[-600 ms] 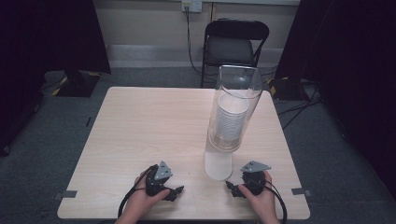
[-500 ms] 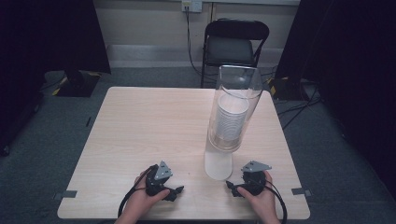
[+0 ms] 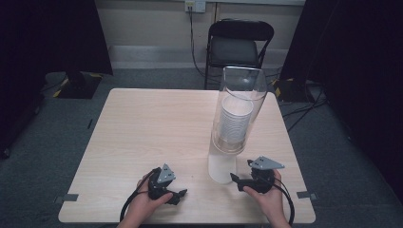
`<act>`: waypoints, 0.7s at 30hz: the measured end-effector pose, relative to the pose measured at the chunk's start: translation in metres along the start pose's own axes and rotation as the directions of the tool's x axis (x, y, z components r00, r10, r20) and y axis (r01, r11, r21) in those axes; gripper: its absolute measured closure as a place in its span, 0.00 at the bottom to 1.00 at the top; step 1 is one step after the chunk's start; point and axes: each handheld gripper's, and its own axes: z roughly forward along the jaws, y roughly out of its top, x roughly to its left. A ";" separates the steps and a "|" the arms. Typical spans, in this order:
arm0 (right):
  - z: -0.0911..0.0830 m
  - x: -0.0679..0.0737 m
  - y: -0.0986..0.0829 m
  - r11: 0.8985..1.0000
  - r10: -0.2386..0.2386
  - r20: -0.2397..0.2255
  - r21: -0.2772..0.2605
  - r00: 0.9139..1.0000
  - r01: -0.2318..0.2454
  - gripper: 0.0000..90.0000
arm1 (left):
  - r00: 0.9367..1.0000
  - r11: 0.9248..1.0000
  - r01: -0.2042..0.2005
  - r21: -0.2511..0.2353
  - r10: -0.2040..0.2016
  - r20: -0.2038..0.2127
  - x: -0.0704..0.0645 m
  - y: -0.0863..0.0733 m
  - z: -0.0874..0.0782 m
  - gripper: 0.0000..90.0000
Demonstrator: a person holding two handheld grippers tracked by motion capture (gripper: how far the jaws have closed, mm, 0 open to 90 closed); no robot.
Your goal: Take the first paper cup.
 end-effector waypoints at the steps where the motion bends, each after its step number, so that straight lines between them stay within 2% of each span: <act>1: 0.000 0.001 0.003 1.000 -0.002 -0.010 -0.009 1.000 0.002 0.15 | 1.000 1.000 0.001 0.000 -0.001 0.000 0.000 0.000 0.000 0.16; 6: 0.001 0.005 0.016 0.999 -0.029 -0.032 -0.043 0.999 0.028 0.15 | 1.000 1.000 0.002 -0.002 -0.002 0.000 0.000 0.000 0.000 0.16; 14: 0.003 0.009 0.031 0.997 -0.028 -0.058 -0.080 0.998 0.024 0.16 | 1.000 1.000 0.001 -0.001 -0.001 0.000 0.000 0.000 0.000 0.16; 21: 0.005 0.009 0.041 0.992 -0.029 -0.057 -0.122 0.998 0.022 0.16 | 1.000 1.000 0.000 -0.001 0.000 0.000 0.000 0.000 0.000 0.16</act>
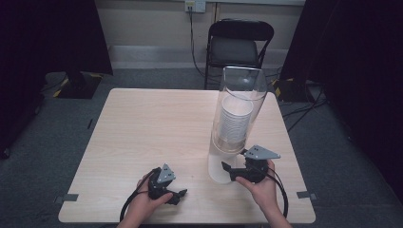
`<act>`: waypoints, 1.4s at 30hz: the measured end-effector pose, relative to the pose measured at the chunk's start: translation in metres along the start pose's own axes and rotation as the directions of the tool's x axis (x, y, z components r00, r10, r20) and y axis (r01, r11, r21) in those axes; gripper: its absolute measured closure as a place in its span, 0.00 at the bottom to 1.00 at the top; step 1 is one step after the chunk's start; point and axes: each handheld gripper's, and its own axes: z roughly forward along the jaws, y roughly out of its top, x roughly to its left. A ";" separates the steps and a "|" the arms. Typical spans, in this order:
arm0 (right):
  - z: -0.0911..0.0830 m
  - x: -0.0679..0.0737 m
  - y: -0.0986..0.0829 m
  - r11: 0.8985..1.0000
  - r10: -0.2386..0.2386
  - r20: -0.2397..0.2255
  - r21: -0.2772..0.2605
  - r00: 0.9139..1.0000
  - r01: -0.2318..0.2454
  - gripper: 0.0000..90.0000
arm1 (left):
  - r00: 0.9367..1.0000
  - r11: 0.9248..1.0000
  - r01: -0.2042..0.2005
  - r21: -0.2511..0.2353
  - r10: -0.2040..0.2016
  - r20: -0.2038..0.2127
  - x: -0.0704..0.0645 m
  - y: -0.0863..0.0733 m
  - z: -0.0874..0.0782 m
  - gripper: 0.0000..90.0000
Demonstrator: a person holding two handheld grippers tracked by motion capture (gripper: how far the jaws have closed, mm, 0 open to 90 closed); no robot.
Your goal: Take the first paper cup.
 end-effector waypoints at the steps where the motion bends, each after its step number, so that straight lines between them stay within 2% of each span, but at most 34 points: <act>1: 0.000 0.000 0.000 1.000 0.000 0.000 0.000 1.000 0.000 0.16 | 1.000 1.000 0.001 0.000 -0.001 0.000 0.000 0.000 0.000 0.16; 4: 0.002 0.001 0.006 1.000 0.011 -0.013 -0.028 1.000 -0.012 0.16 | 1.000 1.000 0.000 0.000 0.000 0.000 0.000 0.000 0.000 0.16; 9: 0.007 0.003 0.011 0.998 0.020 -0.009 -0.054 1.000 -0.021 0.16 | 1.000 1.000 -0.006 0.000 0.006 0.001 0.001 0.000 0.000 0.16; 10: 0.008 0.004 0.012 0.998 0.018 -0.011 -0.058 1.000 -0.019 0.17 | 1.000 1.000 0.007 -0.008 -0.007 0.002 0.000 0.000 0.001 0.16; 13: 0.011 0.004 0.013 0.998 0.023 -0.021 -0.061 1.000 -0.024 0.17 | 1.000 1.000 -0.003 -0.001 0.003 0.004 0.001 0.000 0.000 0.16; 18: 0.013 0.005 0.014 0.995 0.029 -0.008 -0.090 1.000 -0.030 0.17 | 1.000 1.000 -0.006 0.012 0.006 -0.001 0.001 0.001 0.000 0.16; 27: 0.017 0.004 0.016 0.991 0.044 -0.013 -0.124 0.999 -0.045 0.19 | 1.000 1.000 -0.006 0.003 0.006 0.004 0.002 0.001 0.000 0.16; 31: 0.018 0.004 0.016 0.990 0.042 -0.023 -0.136 0.999 -0.045 0.28 | 1.000 1.000 -0.007 0.002 0.007 0.007 0.002 0.001 0.000 0.16; 34: 0.019 0.003 0.014 0.990 0.010 -0.013 -0.142 1.000 -0.012 0.39 | 1.000 1.000 -0.007 0.001 0.007 0.007 0.002 0.001 0.000 0.16; 36: 0.019 0.003 0.014 0.990 0.007 -0.014 -0.142 1.000 -0.009 0.39 | 1.000 1.000 -0.006 0.002 0.006 0.007 0.002 0.001 0.000 0.16; 40: 0.021 0.002 0.009 0.982 -0.004 -0.026 -0.188 1.000 -0.001 0.40 | 1.000 1.000 -0.007 0.001 0.007 0.007 0.002 0.000 0.000 0.16; 42: 0.021 0.001 0.008 0.982 -0.006 -0.032 -0.191 0.999 0.000 0.40 | 1.000 1.000 -0.006 0.002 0.006 0.007 0.002 0.001 0.000 0.16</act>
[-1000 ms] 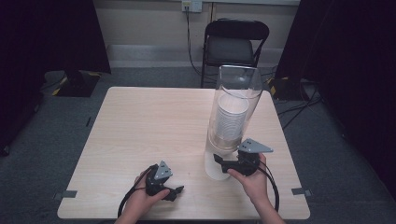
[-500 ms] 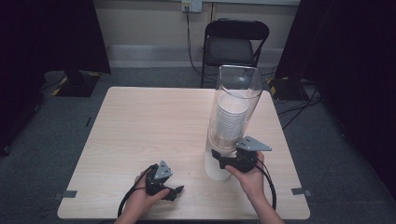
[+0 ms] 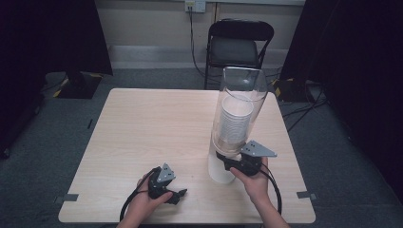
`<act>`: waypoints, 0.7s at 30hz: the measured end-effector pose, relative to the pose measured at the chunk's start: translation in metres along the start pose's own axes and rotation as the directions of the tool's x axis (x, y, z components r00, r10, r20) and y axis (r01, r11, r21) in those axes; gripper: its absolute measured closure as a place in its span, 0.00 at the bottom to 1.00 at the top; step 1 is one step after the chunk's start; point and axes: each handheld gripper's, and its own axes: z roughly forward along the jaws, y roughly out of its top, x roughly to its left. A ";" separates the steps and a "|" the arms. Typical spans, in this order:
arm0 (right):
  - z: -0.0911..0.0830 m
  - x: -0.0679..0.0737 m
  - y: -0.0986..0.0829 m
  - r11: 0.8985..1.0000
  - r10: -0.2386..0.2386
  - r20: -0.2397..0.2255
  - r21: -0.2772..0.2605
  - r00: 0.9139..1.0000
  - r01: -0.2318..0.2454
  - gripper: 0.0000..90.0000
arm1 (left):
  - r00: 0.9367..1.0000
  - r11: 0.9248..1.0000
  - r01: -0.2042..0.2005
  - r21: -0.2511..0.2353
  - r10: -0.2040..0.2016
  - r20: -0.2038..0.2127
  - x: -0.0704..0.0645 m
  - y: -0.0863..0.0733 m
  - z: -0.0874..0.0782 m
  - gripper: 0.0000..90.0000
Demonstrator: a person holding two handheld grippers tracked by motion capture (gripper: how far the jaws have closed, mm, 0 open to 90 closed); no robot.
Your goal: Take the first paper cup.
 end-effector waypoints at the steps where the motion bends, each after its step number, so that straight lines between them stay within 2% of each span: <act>1: 0.000 0.000 0.000 1.000 0.000 0.000 0.000 1.000 0.000 0.40 | 1.000 1.000 0.000 0.000 0.000 0.000 0.000 0.000 0.000 0.16; 5: 0.001 -0.001 -0.001 1.000 0.002 -0.004 -0.012 1.000 -0.002 0.40 | 1.000 1.000 -0.002 0.004 0.002 -0.002 0.000 0.000 0.000 0.16; 10: 0.001 0.001 -0.004 1.000 0.006 0.014 -0.031 1.000 -0.005 0.40 | 1.000 1.000 -0.005 0.010 0.005 -0.002 0.001 0.000 0.000 0.16; 21: 0.001 0.001 -0.003 1.000 -0.002 0.016 -0.012 1.000 0.002 0.40 | 1.000 1.000 -0.008 0.010 0.008 -0.001 0.001 0.001 0.000 0.16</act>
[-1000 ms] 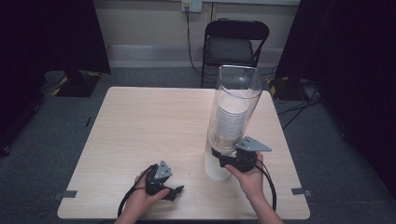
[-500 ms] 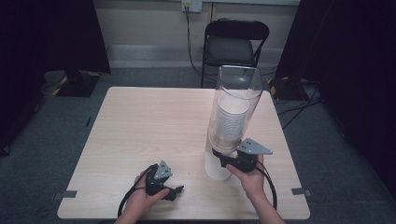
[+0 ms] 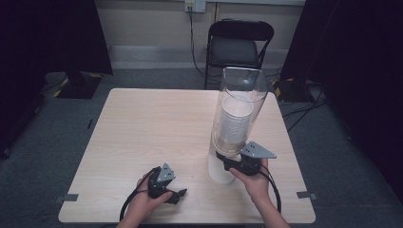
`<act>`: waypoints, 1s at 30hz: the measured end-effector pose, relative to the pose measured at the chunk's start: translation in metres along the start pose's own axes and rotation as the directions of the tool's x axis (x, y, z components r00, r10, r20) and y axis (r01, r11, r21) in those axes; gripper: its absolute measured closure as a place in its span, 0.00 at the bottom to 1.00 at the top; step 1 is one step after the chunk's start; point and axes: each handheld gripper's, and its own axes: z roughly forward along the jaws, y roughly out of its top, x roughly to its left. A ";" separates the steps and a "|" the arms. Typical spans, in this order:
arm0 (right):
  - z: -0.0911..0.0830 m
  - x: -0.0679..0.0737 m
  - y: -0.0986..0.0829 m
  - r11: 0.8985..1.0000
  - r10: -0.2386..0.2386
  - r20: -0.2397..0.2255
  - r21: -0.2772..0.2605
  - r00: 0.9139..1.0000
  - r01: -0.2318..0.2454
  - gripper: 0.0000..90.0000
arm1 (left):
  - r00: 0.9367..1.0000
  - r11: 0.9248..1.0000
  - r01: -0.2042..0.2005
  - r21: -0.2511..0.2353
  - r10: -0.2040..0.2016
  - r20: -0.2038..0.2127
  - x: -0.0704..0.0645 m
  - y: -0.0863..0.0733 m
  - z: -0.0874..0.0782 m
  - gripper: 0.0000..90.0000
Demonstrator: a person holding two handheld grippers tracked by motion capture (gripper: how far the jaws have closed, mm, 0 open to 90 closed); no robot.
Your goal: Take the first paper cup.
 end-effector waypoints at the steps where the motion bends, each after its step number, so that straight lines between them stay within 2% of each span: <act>1: 0.000 0.000 0.000 1.000 -0.003 0.002 0.006 1.000 0.003 0.40 | 1.000 1.000 0.001 -0.001 -0.001 0.000 0.000 0.000 0.000 0.16; 5: -0.001 0.000 -0.001 1.000 0.009 -0.013 0.010 1.000 -0.009 0.40 | 1.000 1.000 0.004 -0.011 -0.004 0.006 0.000 0.000 0.001 0.16; 13: 0.000 0.001 -0.005 1.000 0.002 0.000 -0.021 1.000 -0.002 0.41 | 1.000 1.000 0.004 -0.012 -0.004 0.005 0.000 -0.001 0.001 0.16; 20: 0.000 0.000 -0.005 1.000 -0.003 -0.011 -0.012 1.000 0.003 0.41 | 1.000 1.000 0.004 -0.012 -0.003 0.005 0.000 -0.001 0.001 0.16; 21: 0.000 0.000 -0.005 1.000 -0.002 -0.014 -0.001 1.000 0.002 0.41 | 1.000 1.000 0.003 -0.012 -0.003 0.004 0.000 -0.001 0.001 0.16; 22: 0.001 0.000 -0.009 0.999 -0.005 -0.010 0.033 1.000 0.005 0.41 | 1.000 1.000 0.004 -0.013 -0.004 0.005 0.000 -0.001 0.001 0.16; 24: 0.005 -0.003 -0.022 0.990 -0.017 -0.006 0.138 1.000 0.018 0.41 | 1.000 1.000 -0.001 -0.010 0.002 0.004 0.000 0.000 0.001 0.17; 26: 0.003 -0.005 -0.024 0.992 -0.003 -0.011 0.124 1.000 0.005 0.41 | 1.000 1.000 -0.006 -0.010 0.006 0.006 0.001 0.000 0.001 0.17; 27: 0.000 -0.006 -0.023 0.991 -0.018 -0.015 0.135 1.000 0.020 0.41 | 1.000 1.000 -0.008 -0.010 0.008 0.006 0.001 0.000 0.000 0.17; 30: -0.001 -0.006 -0.024 0.991 -0.015 -0.021 0.130 1.000 0.017 0.41 | 1.000 1.000 0.000 -0.013 0.000 0.011 0.001 0.000 0.001 0.17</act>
